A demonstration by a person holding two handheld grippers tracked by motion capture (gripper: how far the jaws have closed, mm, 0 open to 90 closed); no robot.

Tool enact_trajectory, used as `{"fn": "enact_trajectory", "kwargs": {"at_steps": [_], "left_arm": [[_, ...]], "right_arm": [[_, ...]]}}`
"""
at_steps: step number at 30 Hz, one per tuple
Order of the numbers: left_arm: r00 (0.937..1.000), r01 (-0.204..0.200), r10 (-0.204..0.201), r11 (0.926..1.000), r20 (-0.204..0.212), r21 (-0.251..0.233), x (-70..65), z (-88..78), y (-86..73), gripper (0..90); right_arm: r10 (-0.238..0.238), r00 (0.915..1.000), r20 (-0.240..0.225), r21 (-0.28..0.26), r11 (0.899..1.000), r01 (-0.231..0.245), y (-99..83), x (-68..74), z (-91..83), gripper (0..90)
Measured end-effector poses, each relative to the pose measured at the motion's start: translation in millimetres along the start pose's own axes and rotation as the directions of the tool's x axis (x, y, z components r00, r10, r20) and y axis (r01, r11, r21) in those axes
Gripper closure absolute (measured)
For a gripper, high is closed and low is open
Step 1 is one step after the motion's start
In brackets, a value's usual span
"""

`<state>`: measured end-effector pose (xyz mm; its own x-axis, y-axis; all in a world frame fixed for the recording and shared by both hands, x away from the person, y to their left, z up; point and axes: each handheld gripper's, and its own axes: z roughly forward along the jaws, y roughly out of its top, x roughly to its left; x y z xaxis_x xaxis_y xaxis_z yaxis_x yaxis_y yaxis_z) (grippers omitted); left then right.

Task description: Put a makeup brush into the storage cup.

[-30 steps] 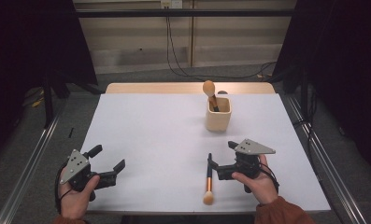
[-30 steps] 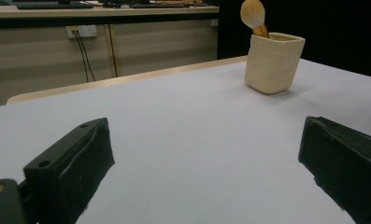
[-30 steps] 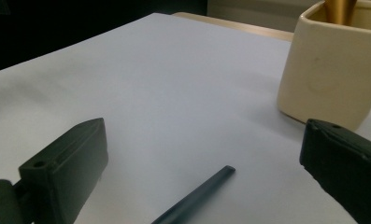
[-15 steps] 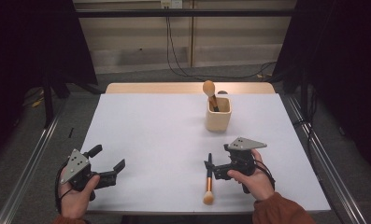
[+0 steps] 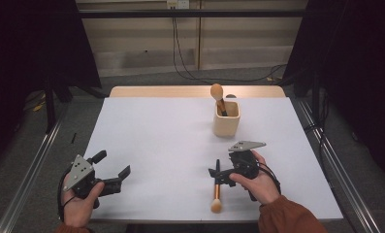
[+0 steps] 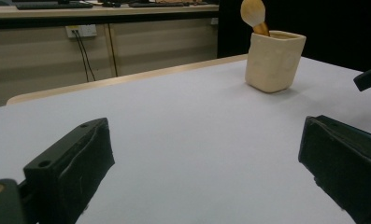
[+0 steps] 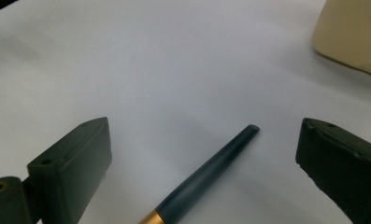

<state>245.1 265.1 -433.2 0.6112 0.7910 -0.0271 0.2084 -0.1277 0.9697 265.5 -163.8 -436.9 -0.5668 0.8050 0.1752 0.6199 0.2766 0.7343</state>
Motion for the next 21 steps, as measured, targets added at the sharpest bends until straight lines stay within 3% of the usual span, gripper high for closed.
{"fn": "enact_trajectory", "kwargs": {"at_steps": [8,17,21], "left_arm": [[1.0000,-0.001,0.001,1.0000,-0.006,0.002,0.3,0.4,-0.1,3.0],[1.0000,-0.008,0.008,1.0000,-0.005,0.005,0.6,0.2,-0.3,3.0],[0.9999,-0.008,0.008,1.0000,-0.009,0.002,0.9,-0.3,-0.4,3.0]], "right_arm": [[0.021,0.9997,0.012,0.106,0.994,-0.022,5.0,1.5,2.9,4.2],[0.049,0.9982,0.035,0.220,0.974,-0.056,7.0,8.1,9.2,8.2],[0.082,0.9958,0.039,0.270,0.959,-0.090,8.2,10.8,11.5,8.5]]}}
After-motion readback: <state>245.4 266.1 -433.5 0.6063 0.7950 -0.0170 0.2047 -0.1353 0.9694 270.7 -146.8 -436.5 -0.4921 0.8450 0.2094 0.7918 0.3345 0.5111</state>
